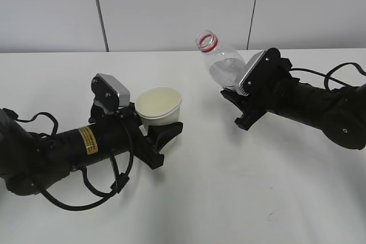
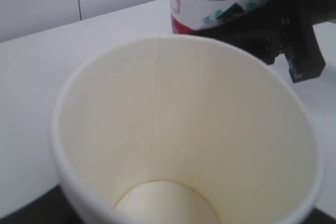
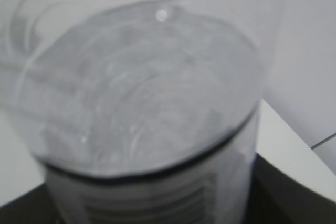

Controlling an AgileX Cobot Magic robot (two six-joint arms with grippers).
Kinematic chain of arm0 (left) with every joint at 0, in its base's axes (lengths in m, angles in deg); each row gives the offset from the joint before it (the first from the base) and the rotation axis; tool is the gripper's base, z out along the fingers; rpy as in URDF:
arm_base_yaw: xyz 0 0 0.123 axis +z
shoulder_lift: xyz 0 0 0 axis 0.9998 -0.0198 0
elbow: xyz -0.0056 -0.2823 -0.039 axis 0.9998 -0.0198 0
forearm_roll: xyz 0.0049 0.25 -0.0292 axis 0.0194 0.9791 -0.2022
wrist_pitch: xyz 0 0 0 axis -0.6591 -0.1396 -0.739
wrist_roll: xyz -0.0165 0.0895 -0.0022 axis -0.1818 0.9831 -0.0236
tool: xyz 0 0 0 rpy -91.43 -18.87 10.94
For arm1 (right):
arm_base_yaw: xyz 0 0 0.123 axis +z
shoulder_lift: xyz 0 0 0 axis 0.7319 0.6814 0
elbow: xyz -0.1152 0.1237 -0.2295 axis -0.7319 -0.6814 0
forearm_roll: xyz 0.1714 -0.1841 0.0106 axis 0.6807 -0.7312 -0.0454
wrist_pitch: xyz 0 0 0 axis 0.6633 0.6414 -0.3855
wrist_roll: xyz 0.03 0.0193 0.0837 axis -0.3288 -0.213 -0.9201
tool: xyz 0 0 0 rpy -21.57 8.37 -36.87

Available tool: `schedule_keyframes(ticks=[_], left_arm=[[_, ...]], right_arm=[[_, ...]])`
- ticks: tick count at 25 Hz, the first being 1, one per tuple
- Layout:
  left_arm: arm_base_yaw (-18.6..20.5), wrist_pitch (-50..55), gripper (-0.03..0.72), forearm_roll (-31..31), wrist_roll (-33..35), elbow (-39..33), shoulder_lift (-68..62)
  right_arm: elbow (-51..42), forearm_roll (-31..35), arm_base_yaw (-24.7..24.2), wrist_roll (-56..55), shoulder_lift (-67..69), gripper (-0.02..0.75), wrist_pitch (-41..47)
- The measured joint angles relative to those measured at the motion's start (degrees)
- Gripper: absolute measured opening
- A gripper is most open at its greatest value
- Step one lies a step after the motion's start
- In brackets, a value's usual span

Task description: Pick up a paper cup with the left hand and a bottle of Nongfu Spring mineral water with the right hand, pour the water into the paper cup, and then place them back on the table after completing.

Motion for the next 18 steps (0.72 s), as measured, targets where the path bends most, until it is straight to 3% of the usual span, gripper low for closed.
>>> schedule_keyframes(ticks=[18], left_arm=[[-3.5, 0.1, 0.403, -1.6, 0.0, 2.0, -0.4]], right_arm=[[0.4, 2.3, 0.0, 27.8, 0.0, 0.419, -0.5]])
